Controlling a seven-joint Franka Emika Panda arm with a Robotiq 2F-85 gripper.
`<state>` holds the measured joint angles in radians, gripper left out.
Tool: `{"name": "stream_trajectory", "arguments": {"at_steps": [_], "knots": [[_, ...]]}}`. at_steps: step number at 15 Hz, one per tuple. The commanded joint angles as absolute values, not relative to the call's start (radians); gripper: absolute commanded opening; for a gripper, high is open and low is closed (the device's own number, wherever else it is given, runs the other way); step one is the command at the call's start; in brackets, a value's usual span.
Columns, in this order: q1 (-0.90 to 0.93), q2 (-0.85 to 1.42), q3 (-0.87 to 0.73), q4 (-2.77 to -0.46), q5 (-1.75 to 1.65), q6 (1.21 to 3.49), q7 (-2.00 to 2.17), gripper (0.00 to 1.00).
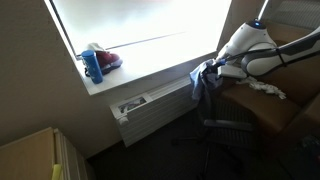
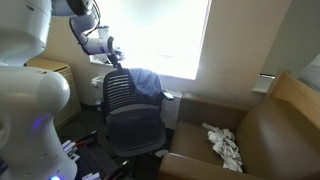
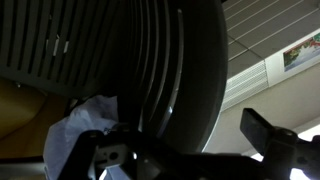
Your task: Tilt the chair to the left
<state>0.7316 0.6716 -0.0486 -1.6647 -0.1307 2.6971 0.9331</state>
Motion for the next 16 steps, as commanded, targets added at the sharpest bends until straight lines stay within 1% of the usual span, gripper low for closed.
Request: {"name": "stream_trajectory", "arguments": {"at_steps": [1,14,15,16], "knots": [[0.726,0.681,-0.04,-1.661,-0.126,2.692,0.931,1.0],[0.732,0.722,-0.04,-1.656,-0.122,2.693,0.934,1.0],[0.732,0.722,-0.04,-1.656,-0.122,2.693,0.934,0.92],[0.736,0.722,-0.044,-1.657,-0.123,2.697,0.942,0.74]]}}
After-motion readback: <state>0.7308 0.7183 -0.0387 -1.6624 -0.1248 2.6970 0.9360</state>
